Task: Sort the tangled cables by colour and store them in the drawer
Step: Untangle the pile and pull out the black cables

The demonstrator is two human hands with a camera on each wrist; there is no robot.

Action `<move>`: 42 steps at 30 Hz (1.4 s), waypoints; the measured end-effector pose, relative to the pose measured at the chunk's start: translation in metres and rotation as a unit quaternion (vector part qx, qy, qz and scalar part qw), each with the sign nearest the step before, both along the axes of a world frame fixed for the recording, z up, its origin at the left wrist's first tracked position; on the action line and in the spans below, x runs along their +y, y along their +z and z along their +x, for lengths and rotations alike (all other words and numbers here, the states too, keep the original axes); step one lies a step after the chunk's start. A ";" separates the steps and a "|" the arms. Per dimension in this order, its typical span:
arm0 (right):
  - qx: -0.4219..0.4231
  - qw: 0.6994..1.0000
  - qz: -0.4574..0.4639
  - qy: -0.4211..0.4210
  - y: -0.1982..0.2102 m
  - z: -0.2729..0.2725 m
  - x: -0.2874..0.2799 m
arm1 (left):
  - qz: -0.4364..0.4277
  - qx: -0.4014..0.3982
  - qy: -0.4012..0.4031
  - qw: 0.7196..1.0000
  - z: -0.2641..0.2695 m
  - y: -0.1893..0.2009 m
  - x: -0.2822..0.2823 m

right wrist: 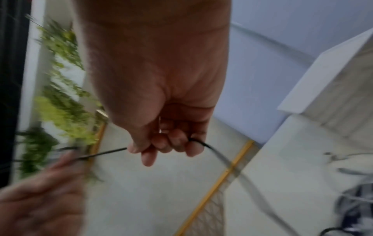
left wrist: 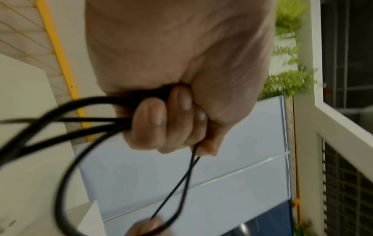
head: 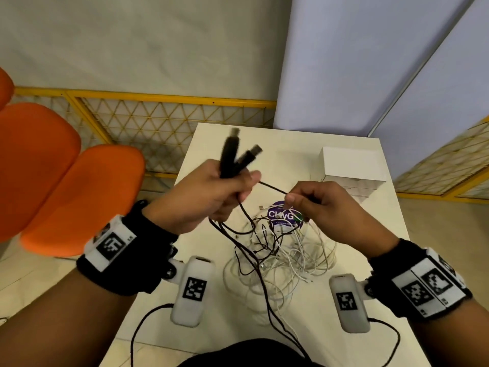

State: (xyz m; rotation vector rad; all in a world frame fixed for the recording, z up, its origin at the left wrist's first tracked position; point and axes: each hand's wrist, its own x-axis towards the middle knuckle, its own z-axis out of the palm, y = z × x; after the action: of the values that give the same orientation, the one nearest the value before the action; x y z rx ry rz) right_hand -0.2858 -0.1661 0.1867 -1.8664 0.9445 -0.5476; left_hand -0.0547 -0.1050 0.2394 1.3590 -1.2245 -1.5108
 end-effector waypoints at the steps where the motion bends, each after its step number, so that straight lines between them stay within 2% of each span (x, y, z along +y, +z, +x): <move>1: 0.000 1.000 0.003 -0.011 -0.007 -0.005 -0.004 | -0.012 0.038 0.026 0.999 0.007 0.003 0.000; 4: 0.005 0.999 0.020 -0.044 -0.033 -0.023 -0.014 | -0.030 0.129 0.061 0.989 0.028 0.013 0.002; 9: 0.052 0.994 0.066 -0.073 -0.087 -0.045 -0.019 | -0.046 0.176 0.050 0.982 0.045 0.008 0.010; 13: 0.034 0.992 0.078 -0.095 -0.094 -0.040 -0.015 | -0.033 0.227 0.078 0.970 0.047 0.006 0.011; 15: 0.005 0.994 0.059 -0.090 -0.077 -0.029 -0.013 | -0.024 0.205 0.112 0.972 0.045 0.005 0.010; 18: -0.018 0.999 0.029 -0.041 -0.038 -0.007 -0.007 | -0.015 0.153 0.121 0.981 0.034 0.000 0.009; 23: 0.024 0.999 -0.034 0.030 0.017 0.025 0.006 | 0.023 0.032 0.108 0.993 -0.001 -0.014 0.010; 28: 0.085 0.994 -0.061 0.032 0.038 0.031 0.012 | 0.071 -0.026 0.061 0.995 -0.012 -0.016 0.010; 32: 0.113 0.990 -0.072 0.032 0.037 0.029 0.014 | 0.066 -0.081 0.000 0.995 -0.007 -0.011 0.011; 35: 0.058 0.996 -0.032 0.060 0.029 0.028 0.012 | 0.048 -0.034 -0.024 0.998 -0.005 -0.005 0.014; 38: -0.006 0.998 0.001 0.062 0.008 0.024 0.005 | -0.005 0.051 0.010 0.999 0.004 0.004 0.014; 42: -0.017 0.999 0.036 0.027 -0.037 0.010 -0.011 | -0.043 0.148 0.040 0.987 0.022 0.016 0.016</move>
State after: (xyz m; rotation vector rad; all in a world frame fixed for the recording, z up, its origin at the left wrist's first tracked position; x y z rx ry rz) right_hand -0.2758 -0.1773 0.1501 -1.8061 0.8785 -0.5049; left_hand -0.0327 -0.0894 0.2554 1.0698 -1.0242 -1.5209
